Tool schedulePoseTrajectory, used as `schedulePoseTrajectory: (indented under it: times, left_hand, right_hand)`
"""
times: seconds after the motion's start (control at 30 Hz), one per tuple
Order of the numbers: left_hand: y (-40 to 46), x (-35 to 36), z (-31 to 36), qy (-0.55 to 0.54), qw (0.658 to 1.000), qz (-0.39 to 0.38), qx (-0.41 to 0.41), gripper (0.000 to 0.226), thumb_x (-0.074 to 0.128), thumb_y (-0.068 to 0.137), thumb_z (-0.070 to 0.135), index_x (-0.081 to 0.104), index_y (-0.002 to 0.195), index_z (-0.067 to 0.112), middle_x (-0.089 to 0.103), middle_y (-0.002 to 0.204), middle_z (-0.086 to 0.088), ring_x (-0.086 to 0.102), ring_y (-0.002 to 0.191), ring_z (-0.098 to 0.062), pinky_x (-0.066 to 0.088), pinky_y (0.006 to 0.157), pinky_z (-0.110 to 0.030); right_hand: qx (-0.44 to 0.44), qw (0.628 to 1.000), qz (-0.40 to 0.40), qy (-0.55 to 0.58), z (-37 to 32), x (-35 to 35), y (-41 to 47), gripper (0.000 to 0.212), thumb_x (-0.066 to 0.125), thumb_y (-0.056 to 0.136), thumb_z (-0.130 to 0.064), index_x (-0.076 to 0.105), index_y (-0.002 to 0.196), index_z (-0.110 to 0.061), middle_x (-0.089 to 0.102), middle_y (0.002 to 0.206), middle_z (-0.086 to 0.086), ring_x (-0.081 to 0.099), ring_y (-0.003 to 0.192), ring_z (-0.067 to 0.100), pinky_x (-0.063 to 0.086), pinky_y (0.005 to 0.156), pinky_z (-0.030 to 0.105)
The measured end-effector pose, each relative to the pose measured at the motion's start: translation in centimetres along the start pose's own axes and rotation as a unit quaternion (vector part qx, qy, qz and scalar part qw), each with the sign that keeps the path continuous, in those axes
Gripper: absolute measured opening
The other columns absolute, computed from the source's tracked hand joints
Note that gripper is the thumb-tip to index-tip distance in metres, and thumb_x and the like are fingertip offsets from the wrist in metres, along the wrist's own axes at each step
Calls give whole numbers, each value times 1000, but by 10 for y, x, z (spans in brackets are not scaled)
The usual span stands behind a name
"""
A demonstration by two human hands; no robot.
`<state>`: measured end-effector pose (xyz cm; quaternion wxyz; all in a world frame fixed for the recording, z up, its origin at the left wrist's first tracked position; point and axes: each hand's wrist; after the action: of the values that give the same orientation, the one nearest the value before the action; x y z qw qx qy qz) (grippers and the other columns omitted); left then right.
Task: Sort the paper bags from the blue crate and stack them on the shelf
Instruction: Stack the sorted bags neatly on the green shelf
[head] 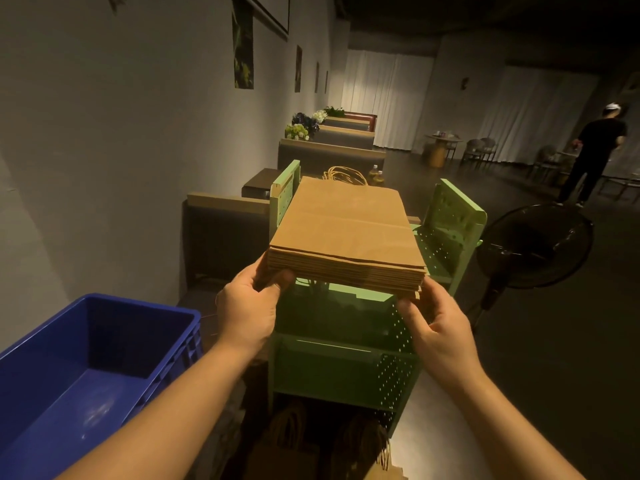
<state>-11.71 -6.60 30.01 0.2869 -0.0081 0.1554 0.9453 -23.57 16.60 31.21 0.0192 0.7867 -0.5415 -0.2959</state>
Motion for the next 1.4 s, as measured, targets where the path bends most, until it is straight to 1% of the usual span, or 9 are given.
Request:
schedulePoseTrajectory:
  times: [0.27, 0.5, 0.67, 0.77, 0.93, 1.03, 1.17, 1.27, 1.4]
  left_hand:
    - [-3, 6, 4, -6, 1000, 24, -15, 40, 64, 99, 13, 64, 130, 39, 73, 110, 18, 70, 106, -35, 59, 90, -57]
    - [-5, 7, 6, -35, 999, 33, -8, 42, 66, 98, 15, 65, 136, 31, 72, 120, 16, 69, 114, -30, 59, 94, -52]
    - [-4, 7, 9, -64, 997, 35, -22, 41, 67, 96, 10, 67, 127, 38, 72, 113, 22, 70, 114, -30, 58, 95, -57]
    - [-3, 7, 6, -65, 997, 34, -19, 42, 66, 97, 8, 67, 121, 42, 70, 109, 28, 69, 113, -18, 60, 93, -49]
    - [-2, 9, 2, -61, 997, 34, 14, 41, 66, 98, 9, 66, 132, 30, 66, 111, 31, 64, 119, -6, 58, 96, -32]
    - [-1, 11, -1, -63, 997, 32, 25, 40, 67, 97, 14, 66, 134, 31, 65, 111, 34, 62, 112, 5, 55, 93, -19]
    - [2, 11, -6, -73, 996, 26, 53, 48, 68, 92, 39, 62, 139, 32, 65, 126, 26, 59, 117, 9, 52, 92, -12]
    - [1, 10, -1, -89, 992, 26, 83, 66, 56, 82, 64, 55, 142, 35, 58, 128, 27, 56, 114, 19, 50, 89, -7]
    - [5, 13, 6, -71, 994, 28, 82, 56, 52, 89, 59, 57, 140, 36, 58, 118, 31, 55, 105, 26, 52, 85, -8]
  right_hand:
    - [8, 996, 13, 93, -2, 0, 11, 35, 58, 102, -18, 62, 135, -26, 74, 117, -10, 72, 105, 11, 56, 99, 45]
    - [-9, 994, -14, 112, -2, 0, 10, 51, 62, 91, -47, 60, 139, -30, 71, 125, -11, 67, 117, 15, 52, 103, 52]
    - [-13, 992, 0, 122, -1, 5, 14, 37, 57, 97, -36, 64, 132, -27, 74, 119, -11, 71, 108, 12, 58, 94, 49]
    - [-6, 991, 0, 136, 2, 5, 14, 30, 57, 101, -24, 65, 129, -25, 74, 119, -9, 70, 111, 12, 59, 94, 47]
    - [1, 987, -4, 160, 4, 4, 17, 28, 54, 103, -15, 64, 128, -21, 76, 116, -6, 73, 107, 13, 60, 91, 43]
    - [4, 985, -4, 170, 2, 4, 18, 28, 54, 103, -11, 64, 128, -18, 77, 112, -4, 74, 102, 14, 61, 90, 40]
    - [1, 992, 17, 123, 7, 3, 17, 38, 61, 98, -31, 60, 134, -21, 75, 112, -4, 74, 97, 15, 61, 90, 42]
    - [-28, 995, 82, 40, 6, -2, 19, 64, 57, 91, -54, 48, 148, -24, 55, 118, -9, 61, 107, 7, 52, 93, 29]
    - [-65, 994, 89, 20, -4, -1, 26, 66, 53, 94, -51, 44, 152, -22, 49, 126, -13, 49, 118, -4, 37, 93, 9]
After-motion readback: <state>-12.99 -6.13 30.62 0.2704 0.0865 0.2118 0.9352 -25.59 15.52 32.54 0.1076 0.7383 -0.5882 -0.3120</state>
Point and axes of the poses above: each hand's wrist, its own y-axis towards the middle knuckle, its own x-axis out of the palm, z = x × y
